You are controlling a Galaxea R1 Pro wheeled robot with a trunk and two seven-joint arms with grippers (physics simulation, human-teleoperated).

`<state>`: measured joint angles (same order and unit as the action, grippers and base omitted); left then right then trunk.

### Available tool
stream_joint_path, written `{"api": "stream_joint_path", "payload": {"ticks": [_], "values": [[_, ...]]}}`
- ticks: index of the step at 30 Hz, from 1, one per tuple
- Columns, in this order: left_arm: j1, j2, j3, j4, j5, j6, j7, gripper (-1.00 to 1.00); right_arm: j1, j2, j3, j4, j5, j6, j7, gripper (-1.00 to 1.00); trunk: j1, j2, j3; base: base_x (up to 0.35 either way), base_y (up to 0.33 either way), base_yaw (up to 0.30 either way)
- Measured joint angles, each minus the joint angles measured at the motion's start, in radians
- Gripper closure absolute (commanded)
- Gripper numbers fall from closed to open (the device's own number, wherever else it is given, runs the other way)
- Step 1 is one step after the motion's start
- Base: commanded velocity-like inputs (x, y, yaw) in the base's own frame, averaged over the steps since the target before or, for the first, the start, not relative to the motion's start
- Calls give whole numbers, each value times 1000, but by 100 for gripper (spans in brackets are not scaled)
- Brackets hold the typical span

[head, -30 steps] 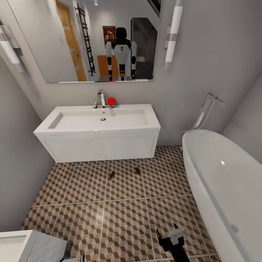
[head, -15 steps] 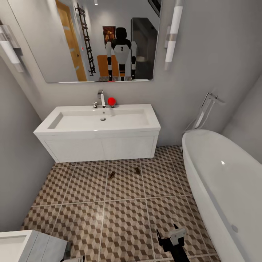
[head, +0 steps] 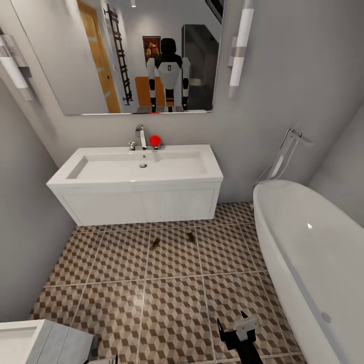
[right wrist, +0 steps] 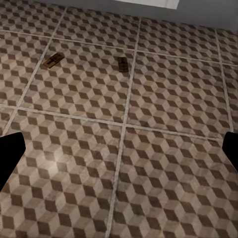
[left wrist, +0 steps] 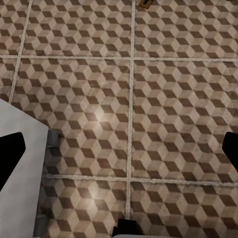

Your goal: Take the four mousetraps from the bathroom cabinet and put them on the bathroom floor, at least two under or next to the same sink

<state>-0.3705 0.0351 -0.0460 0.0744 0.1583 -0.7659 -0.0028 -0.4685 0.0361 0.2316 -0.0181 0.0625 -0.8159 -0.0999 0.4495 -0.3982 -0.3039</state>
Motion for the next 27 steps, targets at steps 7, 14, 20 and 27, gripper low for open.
{"api": "stream_joint_path", "payload": {"ticks": [7,14,20,27], "values": [[0,-1,0,0,0,0,0,-100,0,1,0,0,0,0,0,-100,0,0,0,0,0,0],[1,-2,-1,0,0,0,0,-100,0,1,0,0,0,0,0,-100,0,0,0,0,0,0],[0,-4,-1,0,0,1,0,-100,0,1,0,0,0,0,0,-100,0,0,0,0,0,0],[1,-4,-1,0,0,2,0,-100,0,1,0,0,0,0,0,-100,0,0,0,0,0,0]]}}
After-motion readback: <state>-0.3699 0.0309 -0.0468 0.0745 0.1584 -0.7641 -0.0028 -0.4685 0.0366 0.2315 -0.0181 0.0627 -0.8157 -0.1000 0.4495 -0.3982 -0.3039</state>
